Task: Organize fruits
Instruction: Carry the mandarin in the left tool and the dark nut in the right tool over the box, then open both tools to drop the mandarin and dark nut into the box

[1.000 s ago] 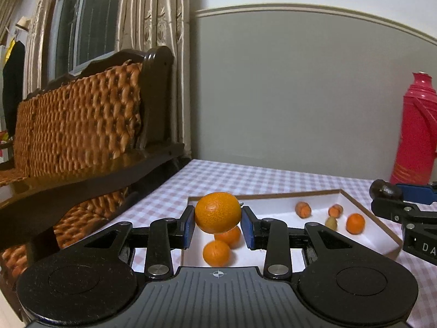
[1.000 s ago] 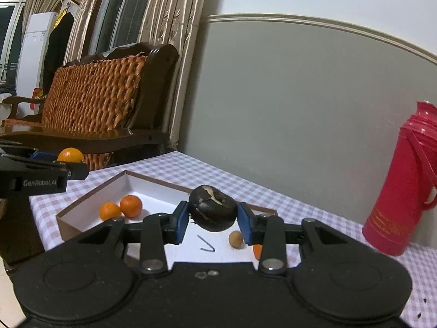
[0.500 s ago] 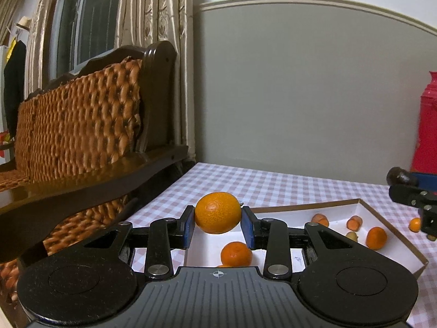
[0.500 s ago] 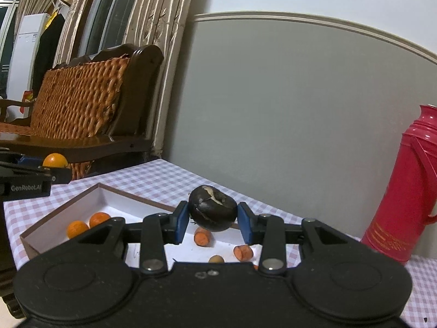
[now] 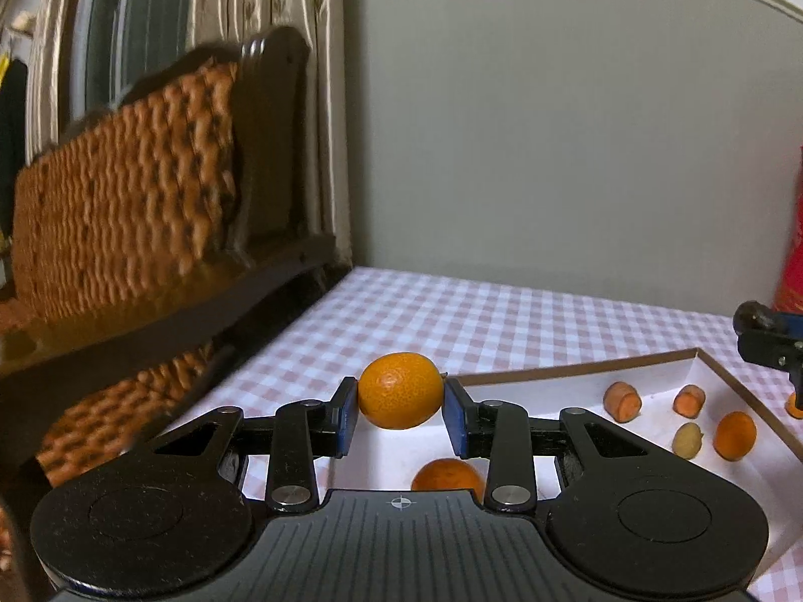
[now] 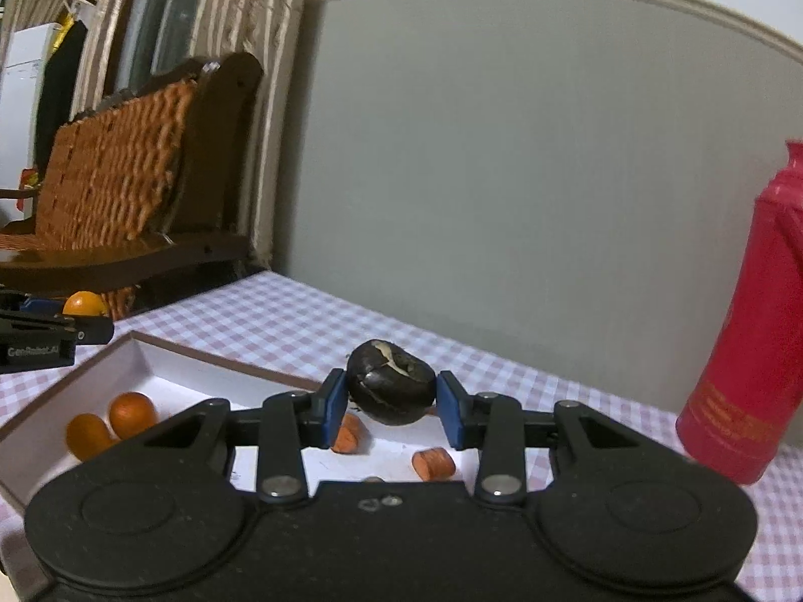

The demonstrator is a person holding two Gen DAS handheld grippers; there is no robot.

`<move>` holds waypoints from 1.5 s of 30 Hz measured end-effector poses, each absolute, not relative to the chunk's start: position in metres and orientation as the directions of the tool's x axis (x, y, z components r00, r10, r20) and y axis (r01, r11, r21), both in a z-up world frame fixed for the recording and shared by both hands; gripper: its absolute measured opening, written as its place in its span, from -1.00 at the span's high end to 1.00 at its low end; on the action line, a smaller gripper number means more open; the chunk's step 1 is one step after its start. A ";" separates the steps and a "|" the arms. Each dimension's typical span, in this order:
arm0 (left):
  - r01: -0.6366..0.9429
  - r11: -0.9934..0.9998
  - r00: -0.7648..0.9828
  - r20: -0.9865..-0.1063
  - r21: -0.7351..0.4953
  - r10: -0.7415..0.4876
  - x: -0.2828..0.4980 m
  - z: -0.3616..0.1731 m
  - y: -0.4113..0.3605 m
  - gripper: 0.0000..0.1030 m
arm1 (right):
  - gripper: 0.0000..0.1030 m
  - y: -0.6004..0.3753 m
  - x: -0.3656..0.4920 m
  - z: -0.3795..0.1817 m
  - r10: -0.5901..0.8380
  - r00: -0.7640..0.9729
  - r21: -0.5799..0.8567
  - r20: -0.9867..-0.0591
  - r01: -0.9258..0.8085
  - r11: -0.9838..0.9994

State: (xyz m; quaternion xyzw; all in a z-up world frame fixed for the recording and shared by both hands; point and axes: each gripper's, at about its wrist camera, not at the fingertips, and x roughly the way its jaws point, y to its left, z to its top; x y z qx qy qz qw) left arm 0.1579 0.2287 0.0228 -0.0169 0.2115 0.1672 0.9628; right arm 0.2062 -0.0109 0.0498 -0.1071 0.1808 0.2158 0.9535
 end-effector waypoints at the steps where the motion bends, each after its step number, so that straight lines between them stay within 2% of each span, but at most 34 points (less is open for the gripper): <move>1: -0.332 0.943 0.854 -0.416 0.028 0.313 0.161 0.022 0.230 0.30 | 0.42 -0.011 0.210 0.048 0.372 0.838 -0.119 -0.399 -0.450 0.885; 9: -0.343 0.939 0.843 -0.437 0.016 0.315 0.181 0.013 0.232 0.29 | 0.40 -0.005 0.236 0.035 0.375 0.803 -0.103 -0.462 -0.469 0.877; 10: -0.350 0.937 0.842 -0.434 0.014 0.321 0.181 0.013 0.232 0.00 | 0.39 -0.004 0.241 0.033 0.384 0.786 -0.099 -0.484 -0.485 0.869; 11: -0.367 0.930 0.841 -0.422 0.015 0.338 0.178 0.012 0.232 -0.83 | 0.19 -0.003 0.244 0.031 0.370 0.783 -0.111 -0.499 -0.482 0.869; 12: -0.391 0.920 0.842 -0.396 0.022 0.367 0.175 0.013 0.231 -0.99 | -0.51 -0.005 0.245 0.030 0.340 0.809 -0.129 -0.479 -0.448 0.885; 13: -0.402 0.915 0.848 -0.365 0.031 0.385 0.171 0.014 0.230 -1.00 | -0.85 -0.008 0.244 0.031 0.318 0.839 -0.135 -0.441 -0.413 0.901; 14: -0.404 0.914 0.849 -0.355 0.040 0.391 0.169 0.016 0.229 -1.00 | -0.86 -0.013 0.240 0.032 0.315 0.861 -0.127 -0.400 -0.392 0.911; 26: -0.377 0.926 0.860 -0.357 0.036 0.364 0.158 0.020 0.224 -1.00 | -0.88 -0.018 0.230 0.039 0.299 0.877 -0.143 -0.375 -0.374 0.916; 35: -0.388 0.917 0.861 -0.321 0.089 0.395 0.149 0.023 0.215 -1.00 | -0.88 -0.013 0.220 0.044 0.309 0.890 -0.164 -0.337 -0.378 0.911; 38: -0.426 0.893 0.843 -0.295 0.145 0.450 0.143 0.024 0.208 -1.00 | -0.88 -0.010 0.213 0.047 0.323 0.884 -0.165 -0.338 -0.393 0.904; 45: -0.466 0.877 0.836 -0.266 0.116 0.479 0.121 0.033 0.205 -1.00 | -0.88 -0.002 0.191 0.048 0.346 0.859 -0.189 -0.378 -0.438 0.879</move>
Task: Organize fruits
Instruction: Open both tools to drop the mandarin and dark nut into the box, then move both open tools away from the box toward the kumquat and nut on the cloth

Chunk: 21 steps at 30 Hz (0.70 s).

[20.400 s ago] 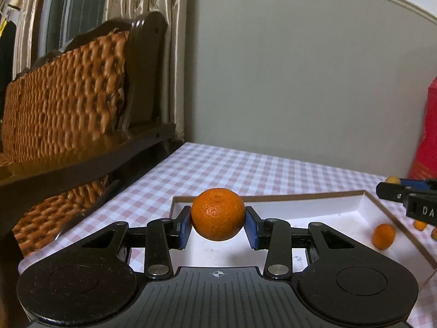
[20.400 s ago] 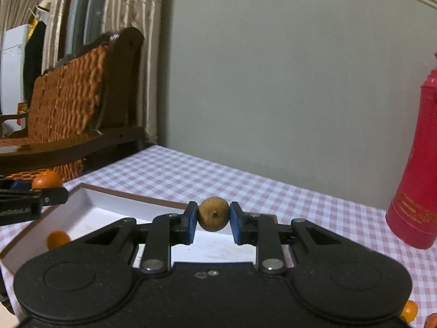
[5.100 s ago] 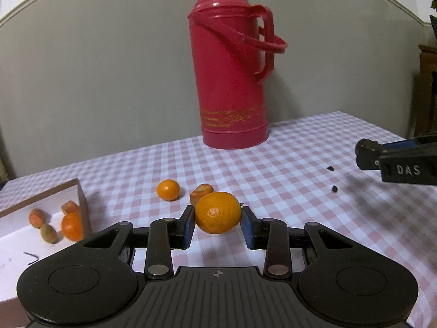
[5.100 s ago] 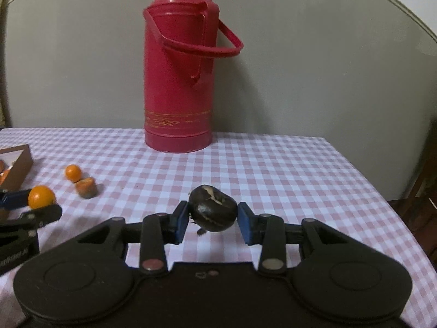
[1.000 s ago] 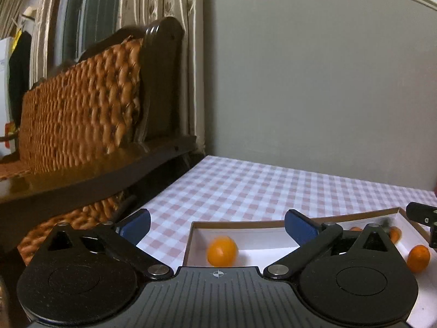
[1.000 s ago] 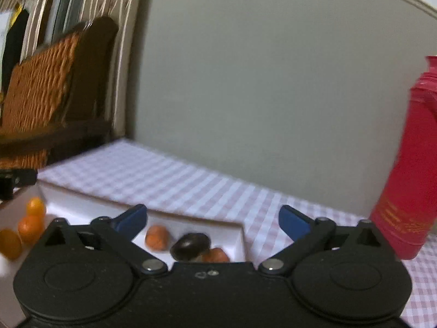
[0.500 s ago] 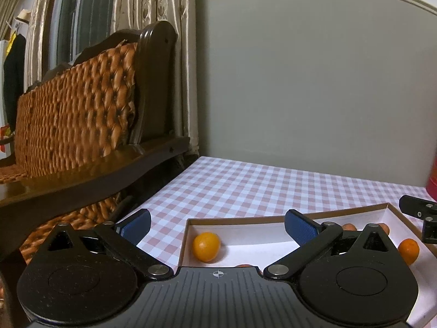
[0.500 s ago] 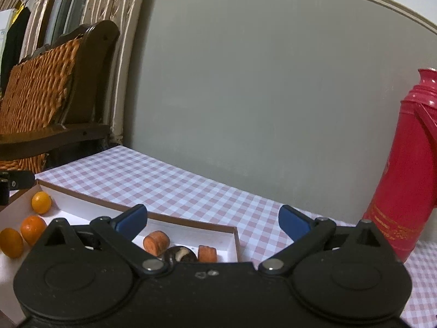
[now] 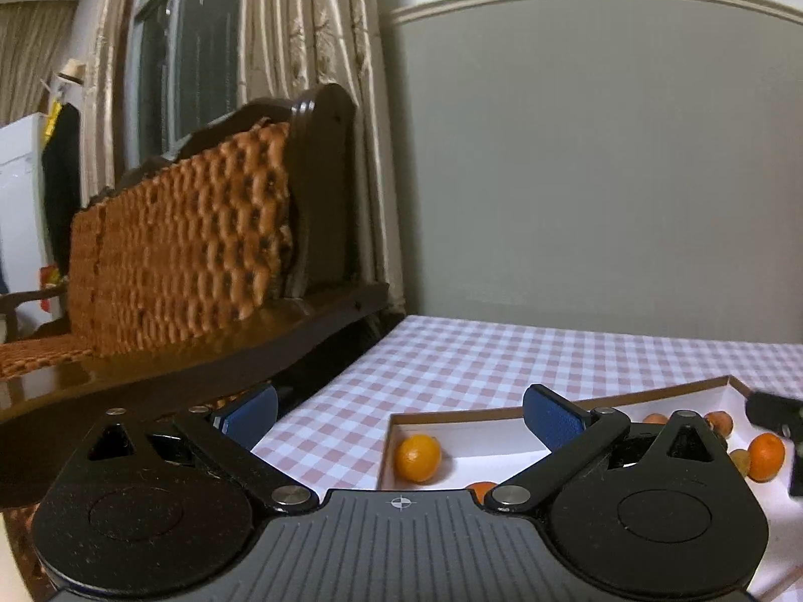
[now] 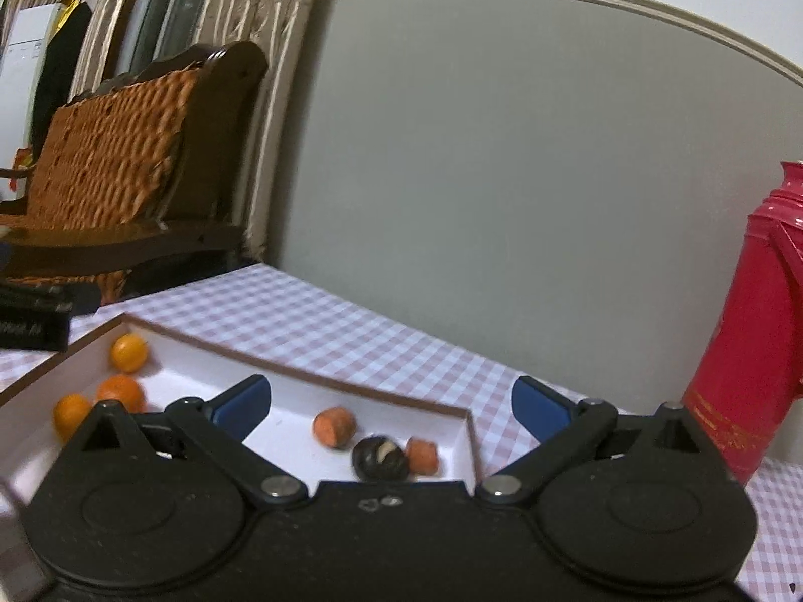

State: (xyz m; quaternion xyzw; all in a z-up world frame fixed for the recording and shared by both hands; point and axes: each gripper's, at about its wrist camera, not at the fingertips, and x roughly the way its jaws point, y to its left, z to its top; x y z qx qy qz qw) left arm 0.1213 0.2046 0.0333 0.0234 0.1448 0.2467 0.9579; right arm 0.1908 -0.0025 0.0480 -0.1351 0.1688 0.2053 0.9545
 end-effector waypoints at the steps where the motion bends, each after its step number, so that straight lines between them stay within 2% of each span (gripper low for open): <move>1: -0.471 0.874 0.834 -0.260 0.124 0.486 0.119 0.034 0.203 -1.00 | -0.88 -0.003 0.187 0.049 0.353 0.854 -0.188 -0.383 -0.447 0.875; 10: -0.423 0.896 0.851 -0.280 0.138 0.445 0.085 0.029 0.179 -1.00 | -0.88 -0.017 0.159 0.052 0.345 0.835 -0.193 -0.428 -0.458 0.868; 16: -0.384 0.919 0.871 -0.296 0.085 0.392 0.057 0.029 0.167 -1.00 | -0.88 -0.033 0.141 0.059 0.361 0.842 -0.147 -0.402 -0.448 0.882; 21: -0.362 0.930 0.892 -0.265 0.067 0.366 0.038 0.031 0.152 -1.00 | -0.84 -0.050 0.125 0.063 0.361 0.846 -0.128 -0.391 -0.439 0.890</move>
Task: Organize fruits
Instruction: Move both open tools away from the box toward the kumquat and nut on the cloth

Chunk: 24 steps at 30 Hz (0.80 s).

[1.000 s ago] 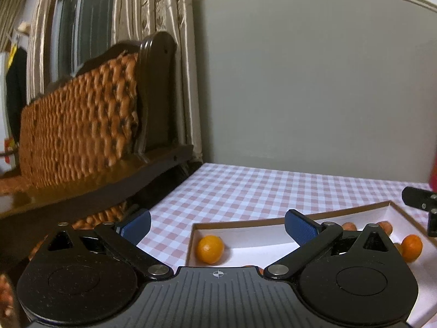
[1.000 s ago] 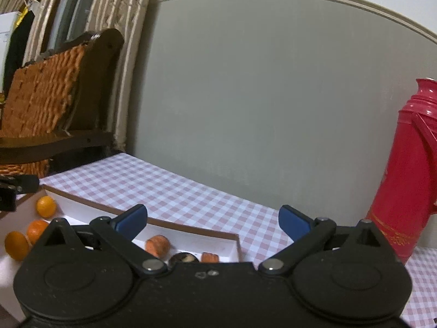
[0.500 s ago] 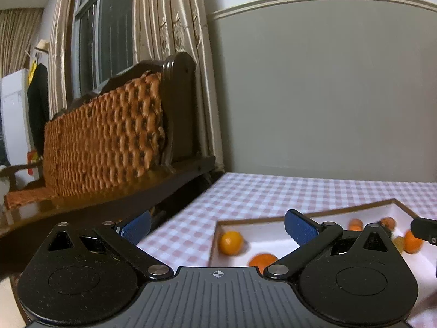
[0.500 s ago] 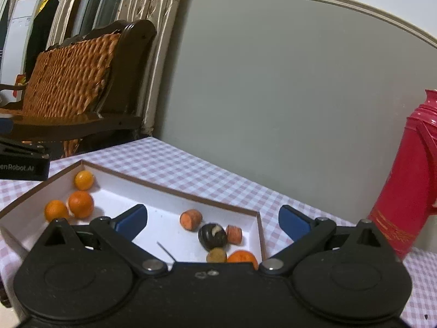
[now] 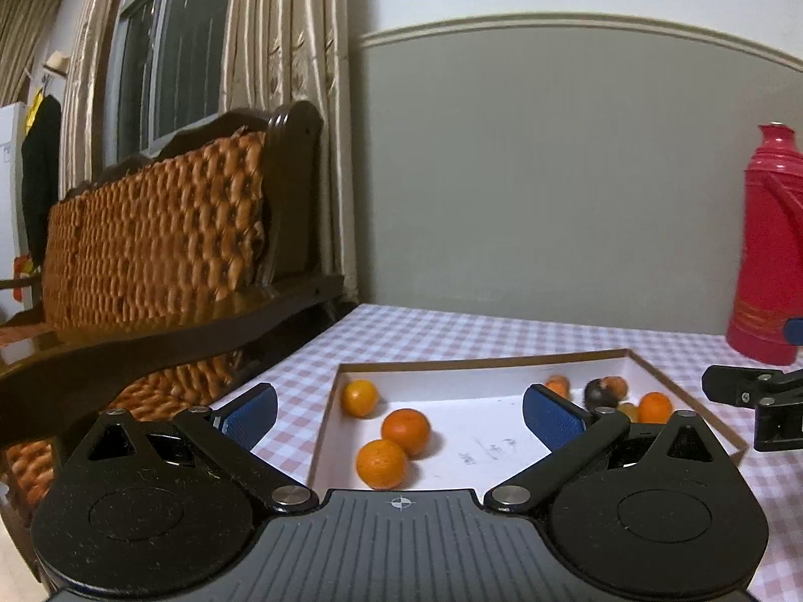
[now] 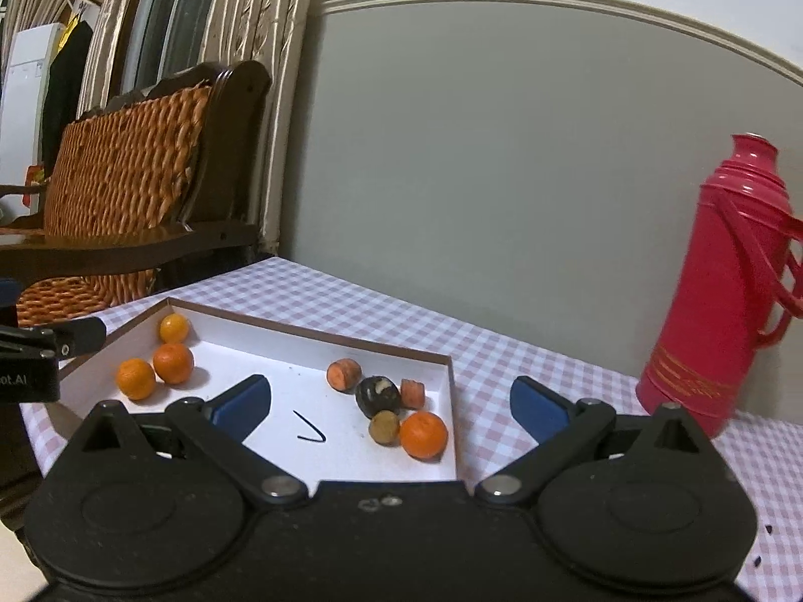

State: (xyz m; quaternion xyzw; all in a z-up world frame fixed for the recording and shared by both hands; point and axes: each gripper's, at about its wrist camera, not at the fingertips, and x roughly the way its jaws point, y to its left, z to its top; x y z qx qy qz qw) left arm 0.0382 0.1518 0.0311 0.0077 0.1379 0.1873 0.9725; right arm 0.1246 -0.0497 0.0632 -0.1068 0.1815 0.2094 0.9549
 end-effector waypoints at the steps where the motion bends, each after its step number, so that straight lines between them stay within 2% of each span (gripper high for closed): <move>1: -0.347 0.935 0.894 -0.275 0.071 0.353 0.037 0.030 0.148 -1.00 | -0.84 -0.052 0.121 0.064 0.358 0.848 -0.127 -0.390 -0.435 0.891; 5: -0.269 0.960 0.909 -0.308 0.075 0.279 0.031 0.027 0.132 -1.00 | -0.84 -0.065 0.106 0.065 0.349 0.854 -0.128 -0.386 -0.424 0.897; 14: -0.176 0.978 0.940 -0.275 0.115 0.202 0.019 0.027 0.089 -1.00 | -0.80 -0.091 0.083 0.064 0.322 0.864 -0.147 -0.387 -0.403 0.903; 24: -0.084 0.990 0.953 -0.280 0.117 0.114 0.026 0.023 0.050 -1.00 | -0.80 -0.128 0.071 0.062 0.260 0.885 -0.164 -0.386 -0.343 0.925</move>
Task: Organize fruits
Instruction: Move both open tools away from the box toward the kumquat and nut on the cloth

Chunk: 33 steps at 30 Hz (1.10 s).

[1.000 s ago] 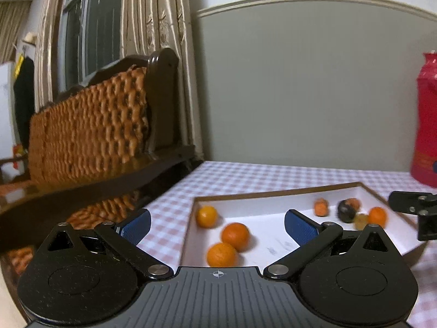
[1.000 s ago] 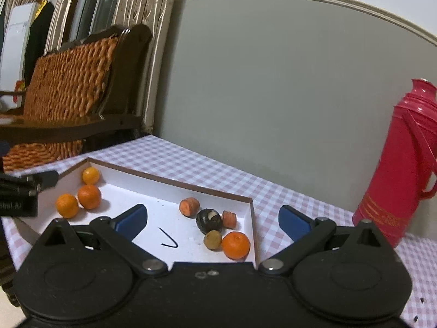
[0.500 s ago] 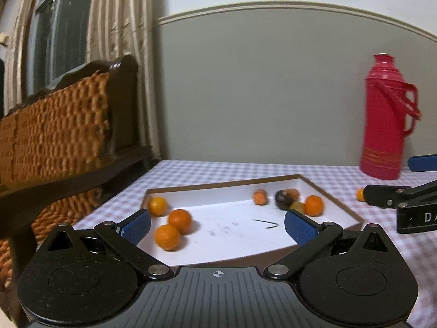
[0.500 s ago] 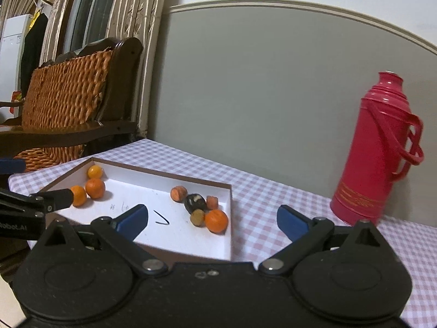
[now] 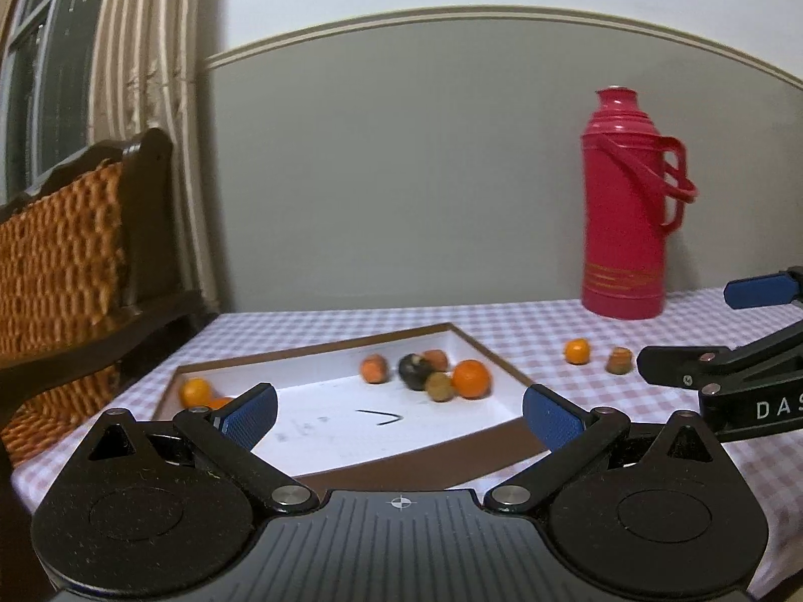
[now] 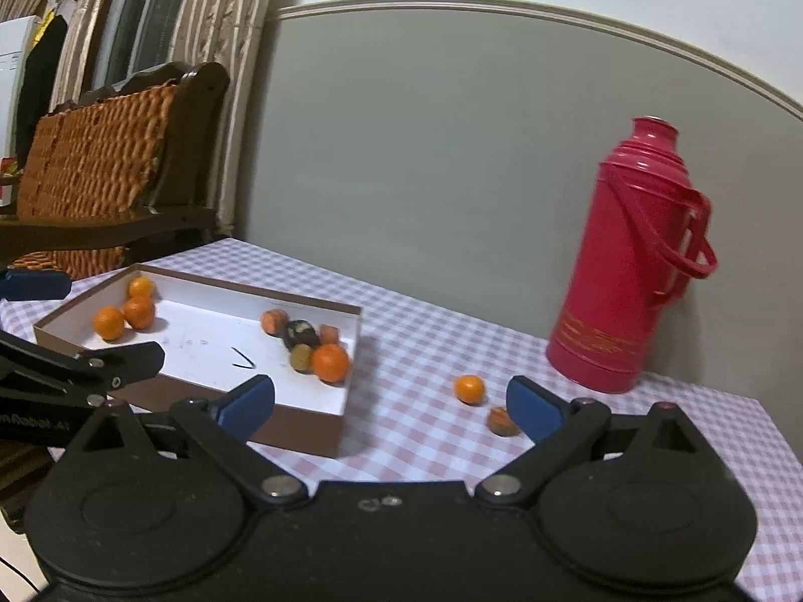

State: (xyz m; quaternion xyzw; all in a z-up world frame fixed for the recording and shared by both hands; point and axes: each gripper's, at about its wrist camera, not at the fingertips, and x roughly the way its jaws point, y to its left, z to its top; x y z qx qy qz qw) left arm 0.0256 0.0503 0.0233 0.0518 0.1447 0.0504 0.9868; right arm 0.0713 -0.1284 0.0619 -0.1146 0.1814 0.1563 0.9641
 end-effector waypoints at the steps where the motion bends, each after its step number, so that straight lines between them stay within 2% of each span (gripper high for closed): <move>1: -0.076 0.990 0.954 -0.279 0.117 0.106 0.026 0.023 0.046 -1.00 | -0.80 -0.132 0.070 0.062 0.255 0.887 -0.164 -0.384 -0.337 0.927; 20: 0.013 0.995 0.957 -0.290 0.102 0.017 0.050 0.014 -0.012 -1.00 | -0.74 -0.205 0.063 0.051 0.153 0.901 -0.152 -0.405 -0.231 0.961; 25: 0.009 0.996 0.963 -0.268 0.089 0.015 0.074 0.016 -0.024 -1.00 | -0.58 -0.214 0.084 0.049 0.143 0.900 -0.149 -0.412 -0.222 0.964; 33: -0.001 0.997 0.955 -0.296 0.076 0.024 0.117 0.011 -0.030 -1.00 | -0.50 -0.222 0.128 0.035 0.128 0.891 -0.159 -0.436 -0.217 0.963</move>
